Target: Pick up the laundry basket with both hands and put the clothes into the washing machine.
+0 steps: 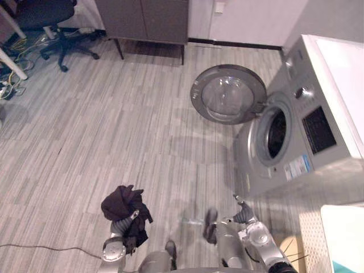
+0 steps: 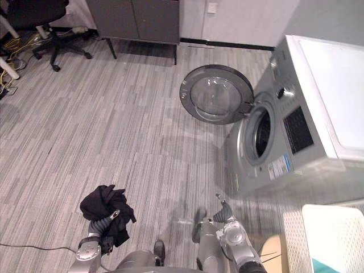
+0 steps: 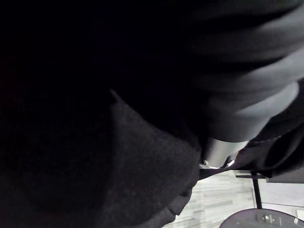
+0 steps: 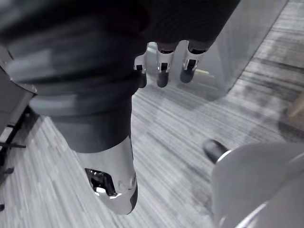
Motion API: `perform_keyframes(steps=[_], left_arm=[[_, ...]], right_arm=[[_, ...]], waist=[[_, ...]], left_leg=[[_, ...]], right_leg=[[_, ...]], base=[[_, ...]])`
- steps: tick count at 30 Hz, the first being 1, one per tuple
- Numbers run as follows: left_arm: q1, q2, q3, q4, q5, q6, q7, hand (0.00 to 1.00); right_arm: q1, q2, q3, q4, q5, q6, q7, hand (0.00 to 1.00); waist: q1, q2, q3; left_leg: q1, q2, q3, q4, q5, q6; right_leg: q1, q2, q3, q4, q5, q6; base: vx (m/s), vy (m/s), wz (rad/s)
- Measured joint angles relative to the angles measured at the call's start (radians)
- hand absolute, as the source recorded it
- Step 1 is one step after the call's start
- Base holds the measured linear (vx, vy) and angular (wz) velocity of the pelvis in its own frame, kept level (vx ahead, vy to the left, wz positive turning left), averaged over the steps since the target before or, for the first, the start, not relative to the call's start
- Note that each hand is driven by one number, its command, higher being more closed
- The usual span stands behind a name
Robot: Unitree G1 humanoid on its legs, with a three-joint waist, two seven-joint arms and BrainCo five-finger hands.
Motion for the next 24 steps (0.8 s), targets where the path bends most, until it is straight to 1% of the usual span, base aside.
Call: perform_keyframes(steps=[1, 2, 3, 4, 5, 6, 7, 8, 9, 10, 11, 12, 13, 14, 15, 16, 17, 18, 19, 20, 21, 22, 23, 24], left_arm=[[0.000, -0.001, -0.009, 0.002, 0.000, 0.000, 0.000, 1.00], [-0.003, -0.016, -0.032, 0.006, 0.003, -0.001, -0.003, 1.00], [-0.003, -0.020, -0.042, 0.009, 0.006, -0.001, -0.006, 1.00], [-0.014, -0.025, -0.055, 0.026, 0.023, -0.004, -0.021, 1.00], [-0.021, -0.036, -0.056, 0.040, 0.030, -0.002, -0.023, 1.00], [-0.020, -0.043, -0.055, 0.040, 0.030, -0.001, -0.025, 1.00], [-0.005, -0.060, -0.047, 0.037, 0.030, -0.001, -0.034, 1.00], [0.020, -0.071, -0.039, 0.034, 0.030, -0.002, -0.042, 1.00], [0.025, -0.072, -0.040, 0.034, 0.030, -0.001, -0.043, 1.00], [0.027, -0.073, -0.043, 0.033, 0.030, 0.001, -0.044, 1.00], [0.027, -0.075, -0.045, 0.030, 0.030, 0.001, -0.045, 1.00], [0.028, -0.078, -0.045, 0.026, 0.030, 0.001, -0.045, 1.00], [0.019, -0.084, -0.048, 0.018, 0.030, 0.001, -0.046, 1.00], [0.019, -0.091, -0.048, 0.003, 0.030, 0.001, -0.045, 1.00], [0.024, -0.094, -0.051, -0.015, 0.030, -0.001, -0.045, 1.00], [0.021, -0.094, -0.051, -0.016, 0.030, -0.001, -0.045, 1.00], [0.017, -0.097, -0.051, -0.015, 0.030, -0.001, -0.043, 1.00], [0.015, -0.101, -0.052, -0.016, 0.030, -0.001, -0.041, 1.00], [0.013, -0.107, -0.053, -0.011, 0.030, -0.001, -0.041, 1.00], [0.013, -0.111, -0.055, -0.010, 0.030, -0.001, -0.042, 1.00], [0.023, -0.122, -0.058, -0.009, 0.030, -0.001, -0.042, 1.00], [0.005, -0.111, -0.062, 0.012, 0.030, 0.003, -0.043, 1.00], [-0.002, -0.102, -0.066, 0.016, 0.030, 0.003, -0.043, 1.00], [-0.011, -0.080, -0.074, 0.019, 0.030, 0.003, -0.043, 1.00]], right_arm=[[0.006, -0.002, -0.002, -0.004, 0.000, 0.000, 0.000, 0.00], [0.019, -0.011, -0.008, -0.009, 0.000, 0.001, 0.001, 0.00], [0.022, -0.013, -0.010, -0.014, 0.000, 0.001, 0.002, 0.00], [0.026, -0.006, -0.025, -0.029, 0.000, 0.001, 0.004, 0.00], [0.028, 0.003, -0.025, -0.036, 0.000, 0.001, 0.006, 0.00], [0.033, 0.006, -0.025, -0.045, 0.000, 0.001, 0.006, 0.00], [0.050, 0.014, -0.021, -0.077, 0.000, 0.001, 0.006, 0.00], [0.064, 0.035, -0.014, -0.120, 0.009, -0.001, 0.004, 0.00], [0.066, 0.042, -0.015, -0.135, 0.014, -0.003, 0.002, 0.00], [0.067, 0.052, -0.017, -0.164, 0.028, -0.005, -0.001, 0.00], [0.066, 0.058, -0.018, -0.172, 0.038, -0.007, -0.003, 0.00], [0.067, 0.059, -0.018, -0.173, 0.039, -0.007, -0.004, 0.00], [0.079, 0.059, -0.019, -0.174, 0.041, -0.005, -0.004, 0.00], [0.091, 0.057, -0.019, -0.175, 0.041, -0.002, -0.005, 0.00], [0.094, 0.056, -0.021, -0.176, 0.040, -0.001, -0.005, 0.00], [0.091, 0.057, -0.026, -0.177, 0.040, -0.001, -0.006, 0.00], [0.089, 0.057, -0.036, -0.176, 0.039, 0.000, -0.010, 0.00], [0.090, 0.058, -0.042, -0.170, 0.037, 0.000, -0.018, 0.00], [0.092, 0.056, -0.047, -0.165, 0.036, 0.000, -0.023, 0.00], [0.095, 0.054, -0.047, -0.161, 0.036, 0.001, -0.024, 0.00], [0.110, 0.044, -0.058, -0.159, 0.036, 0.003, -0.026, 0.00], [0.107, 0.059, -0.068, -0.150, 0.036, 0.012, -0.031, 0.00], [0.114, 0.066, -0.067, -0.149, 0.036, 0.013, -0.035, 0.00], [0.125, 0.078, -0.065, -0.140, 0.036, 0.013, -0.039, 0.00]], waist=[[-0.005, -0.001, 0.000], [-0.017, 0.023, -0.017], [-0.017, 0.041, -0.027], [-0.019, 0.060, -0.031], [-0.023, 0.065, -0.028], [-0.022, 0.072, -0.024], [-0.013, 0.087, -0.017], [-0.004, 0.091, -0.018], [-0.003, 0.090, -0.018], [0.014, 0.077, -0.024], [0.022, 0.065, -0.028], [0.027, 0.064, -0.027], [0.038, 0.063, -0.027], [0.045, 0.061, -0.026], [0.052, 0.061, -0.026], [0.056, 0.061, -0.026], [0.063, 0.062, -0.026], [0.063, 0.068, -0.027], [0.062, 0.085, -0.036], [0.062, 0.096, -0.042], [0.061, 0.134, -0.063], [0.046, 0.101, -0.063], [0.039, 0.084, -0.067], [0.039, 0.057, -0.078]], left_leg=[[0.013, 0.000, -0.014, 0.001, -0.017, -0.010], [0.038, 0.036, -0.048, 0.003, -0.054, -0.034], [0.039, 0.055, -0.055, 0.009, -0.064, -0.049], [0.013, 0.078, -0.060, 0.092, -0.067, -0.067], [-0.034, 0.115, -0.044, 0.251, -0.050, -0.107], [-0.057, 0.137, -0.032, 0.345, -0.038, -0.128], [-0.108, 0.202, -0.004, 0.566, 0.042, -0.164], [-0.171, 0.270, 0.029, 0.773, 0.065, -0.147], [-0.199, 0.287, 0.044, 0.837, 0.053, -0.128], [-0.268, 0.308, 0.084, 0.902, 0.032, -0.095], [-0.313, 0.307, 0.112, 0.874, 0.018, -0.078], [-0.335, 0.301, 0.112, 0.839, 0.005, -0.076], [-0.362, 0.273, 0.097, 0.714, -0.011, -0.061], [-0.363, 0.235, 0.066, 0.588, -0.019, -0.069], [-0.366, 0.186, -0.014, 0.468, -0.021, -0.076], [-0.369, 0.161, -0.069, 0.407, -0.018, -0.081], [-0.363, 0.134, -0.133, 0.315, -0.004, -0.104], [-0.348, 0.126, -0.186, 0.230, 0.019, -0.129], [-0.346, 0.131, -0.216, 0.175, 0.063, -0.136], [-0.345, 0.142, -0.216, 0.162, 0.103, -0.130], [-0.330, 0.179, -0.197, 0.156, 0.197, -0.113], [-0.325, 0.167, -0.150, 0.181, 0.161, -0.098], [-0.313, 0.157, -0.127, 0.174, 0.158, -0.093], [-0.293, 0.144, -0.057, 0.151, 0.145, -0.075]], right_leg=[[0.000, -0.006, 0.008, -0.001, 0.032, -0.027], [-0.004, 0.017, 0.017, 0.057, 0.108, -0.077], [-0.014, 0.027, 0.010, 0.086, 0.107, -0.077], [-0.016, 0.030, -0.028, 0.140, 0.098, -0.092], [0.016, 0.050, -0.050, 0.161, 0.063, -0.142], [0.047, 0.070, -0.058, 0.158, 0.048, -0.158], [0.123, 0.128, -0.057, 0.146, 0.014, -0.192], [0.195, 0.182, -0.033, 0.133, -0.021, -0.215], [0.219, 0.200, -0.019, 0.125, -0.032, -0.223], [0.261, 0.224, 0.023, 0.099, -0.044, -0.228], [0.293, 0.233, 0.059, 0.065, -0.045, -0.230], [0.312, 0.237, 0.075, 0.048, -0.044, -0.229], [0.352, 0.240, 0.117, 0.020, -0.043, -0.227], [0.379, 0.240, 0.164, 0.009, -0.044, -0.226], [0.405, 0.241, 0.215, 0.001, -0.050, -0.220], [0.416, 0.242, 0.251, 0.002, -0.055, -0.214], [0.429, 0.246, 0.303, 0.005, -0.066, -0.196], [0.440, 0.255, 0.343, 0.010, -0.077, -0.176], [0.446, 0.271, 0.373, 0.022, -0.096, -0.148], [0.446, 0.281, 0.390, 0.031, -0.107, -0.134], [0.438, 0.319, 0.438, 0.086, -0.162, -0.107], [0.419, 0.295, 0.461, 0.147, -0.207, -0.092], [0.401, 0.280, 0.476, 0.179, -0.225, -0.066], [0.355, 0.253, 0.519, 0.229, -0.249, -0.036]], base=[[0.53, -0.259, 0.70], [0.44, -0.225, 0.48], [0.61, -0.269, 0.53], [0.58, -0.292, 0.39], [0.57, -0.305, 0.33], [0.54, -0.321, -0.09], [0.68, -0.326, -0.52], [0.67, -0.290, -0.69], [0.63, -0.235, -0.95], [0.45, -0.152, -0.98], [0.43, -0.139, -0.98], [0.41, -0.104, -0.92], [0.41, -0.042, -0.97], [0.48, 0.011, -1.29], [0.39, 0.061, -1.26], [0.36, 0.113, -1.39], [0.27, 0.116, -1.42], [0.32, 0.166, -1.56], [0.24, 0.155, -1.28], [0.36, 0.321, -1.67], [0.33, 0.387, -1.40], [0.31, 0.386, -1.23], [0.18, 0.284, -0.82], [0.11, 0.237, -1.31]])
